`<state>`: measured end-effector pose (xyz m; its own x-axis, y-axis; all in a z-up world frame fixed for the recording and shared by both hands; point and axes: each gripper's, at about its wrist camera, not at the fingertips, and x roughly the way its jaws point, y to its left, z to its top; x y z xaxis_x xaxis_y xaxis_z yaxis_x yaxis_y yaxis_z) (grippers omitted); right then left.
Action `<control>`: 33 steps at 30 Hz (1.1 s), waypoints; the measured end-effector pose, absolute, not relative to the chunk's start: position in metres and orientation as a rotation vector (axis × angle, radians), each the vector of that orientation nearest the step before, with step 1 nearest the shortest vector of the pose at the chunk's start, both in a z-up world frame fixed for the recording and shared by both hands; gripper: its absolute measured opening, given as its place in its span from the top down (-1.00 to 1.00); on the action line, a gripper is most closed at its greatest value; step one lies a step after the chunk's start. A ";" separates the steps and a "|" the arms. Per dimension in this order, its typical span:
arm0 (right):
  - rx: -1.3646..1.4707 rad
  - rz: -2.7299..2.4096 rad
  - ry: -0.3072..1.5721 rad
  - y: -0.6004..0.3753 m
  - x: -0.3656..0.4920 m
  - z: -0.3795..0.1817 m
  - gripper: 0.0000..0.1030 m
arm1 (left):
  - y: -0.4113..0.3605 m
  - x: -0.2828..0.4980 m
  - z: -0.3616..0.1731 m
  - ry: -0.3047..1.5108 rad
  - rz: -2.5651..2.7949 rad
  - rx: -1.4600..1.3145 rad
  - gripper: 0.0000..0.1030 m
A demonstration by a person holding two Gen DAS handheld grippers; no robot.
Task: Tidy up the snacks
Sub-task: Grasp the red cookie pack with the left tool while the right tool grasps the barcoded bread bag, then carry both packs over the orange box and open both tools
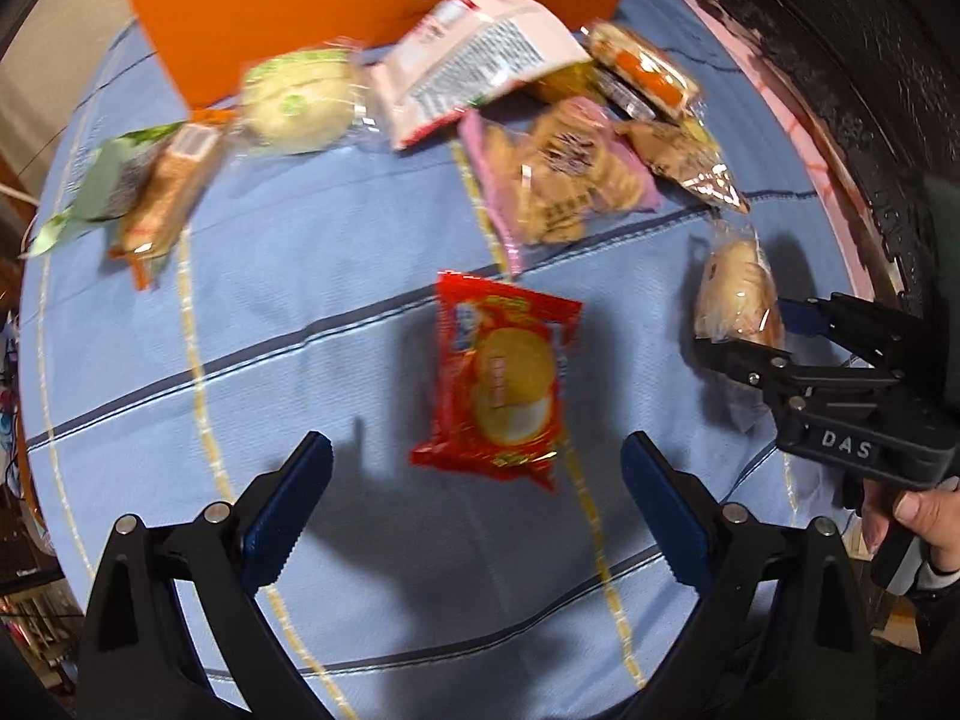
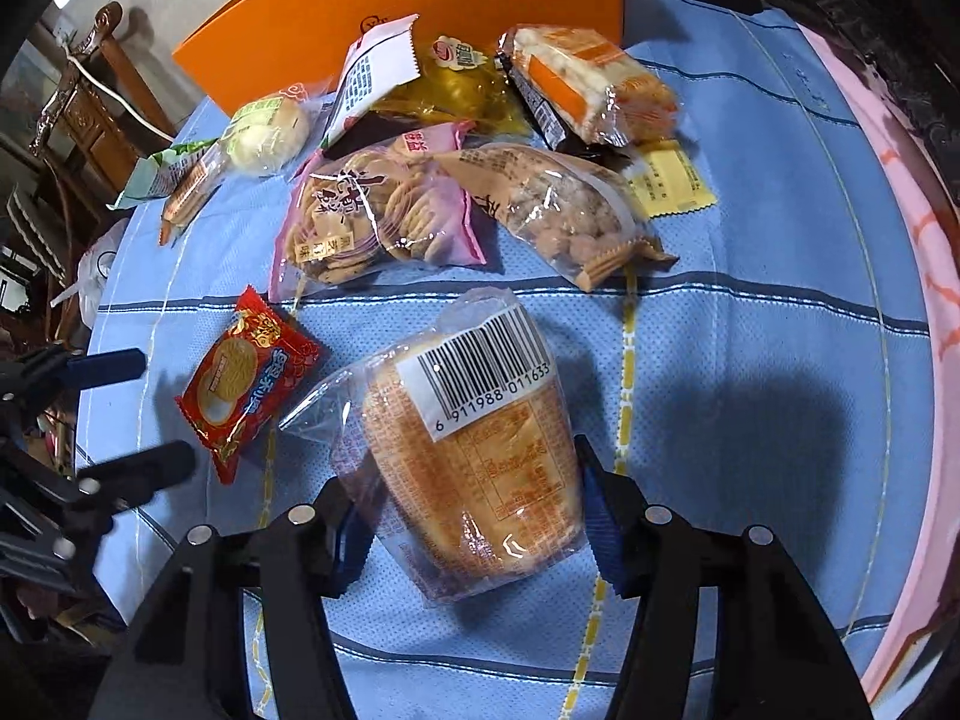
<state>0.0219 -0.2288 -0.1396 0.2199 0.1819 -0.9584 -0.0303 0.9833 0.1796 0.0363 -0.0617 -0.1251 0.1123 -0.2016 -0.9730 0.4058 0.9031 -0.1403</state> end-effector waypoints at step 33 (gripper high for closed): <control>0.137 0.135 1.362 -0.235 0.015 -0.141 -0.29 | -0.060 0.055 -0.153 1.387 -0.301 0.199 0.13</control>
